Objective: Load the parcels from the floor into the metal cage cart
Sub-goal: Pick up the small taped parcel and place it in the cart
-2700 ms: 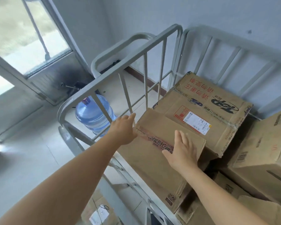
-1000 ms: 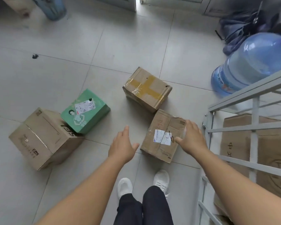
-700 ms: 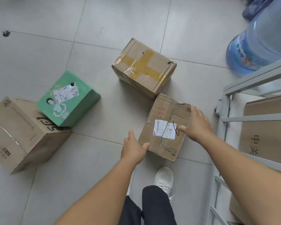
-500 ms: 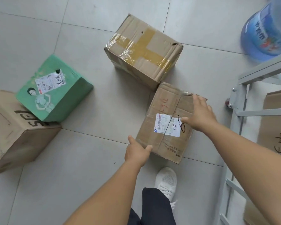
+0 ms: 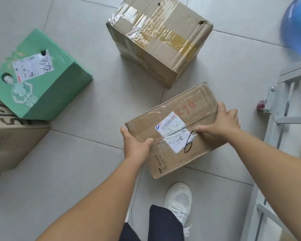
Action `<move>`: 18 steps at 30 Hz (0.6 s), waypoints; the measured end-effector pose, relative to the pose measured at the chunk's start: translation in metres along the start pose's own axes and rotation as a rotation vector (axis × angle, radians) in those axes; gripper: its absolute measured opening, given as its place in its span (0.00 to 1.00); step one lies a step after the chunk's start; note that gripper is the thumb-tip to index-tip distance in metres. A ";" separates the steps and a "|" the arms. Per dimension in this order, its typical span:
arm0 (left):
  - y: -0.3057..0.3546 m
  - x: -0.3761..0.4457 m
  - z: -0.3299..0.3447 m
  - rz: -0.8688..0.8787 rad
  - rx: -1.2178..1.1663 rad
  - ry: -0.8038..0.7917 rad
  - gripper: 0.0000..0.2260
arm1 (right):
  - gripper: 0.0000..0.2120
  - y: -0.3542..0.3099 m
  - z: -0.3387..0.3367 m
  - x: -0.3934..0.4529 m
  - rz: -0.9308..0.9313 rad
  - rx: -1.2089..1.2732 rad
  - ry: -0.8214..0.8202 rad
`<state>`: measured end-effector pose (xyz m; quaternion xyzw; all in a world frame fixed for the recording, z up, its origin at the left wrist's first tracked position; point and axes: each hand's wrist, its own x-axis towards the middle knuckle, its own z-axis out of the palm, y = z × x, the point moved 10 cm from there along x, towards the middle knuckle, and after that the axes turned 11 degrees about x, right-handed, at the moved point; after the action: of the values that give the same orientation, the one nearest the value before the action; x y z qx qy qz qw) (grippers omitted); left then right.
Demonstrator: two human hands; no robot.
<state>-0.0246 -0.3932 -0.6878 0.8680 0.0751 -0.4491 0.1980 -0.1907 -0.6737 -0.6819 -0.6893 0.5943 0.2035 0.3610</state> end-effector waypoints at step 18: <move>0.051 -0.123 -0.138 0.208 0.052 0.195 0.40 | 0.53 -0.022 -0.050 -0.154 0.026 0.416 0.068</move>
<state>0.0221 -0.3771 -0.5025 0.9155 -0.0079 -0.3414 0.2128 -0.2094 -0.6061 -0.5345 -0.5986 0.6443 0.0577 0.4726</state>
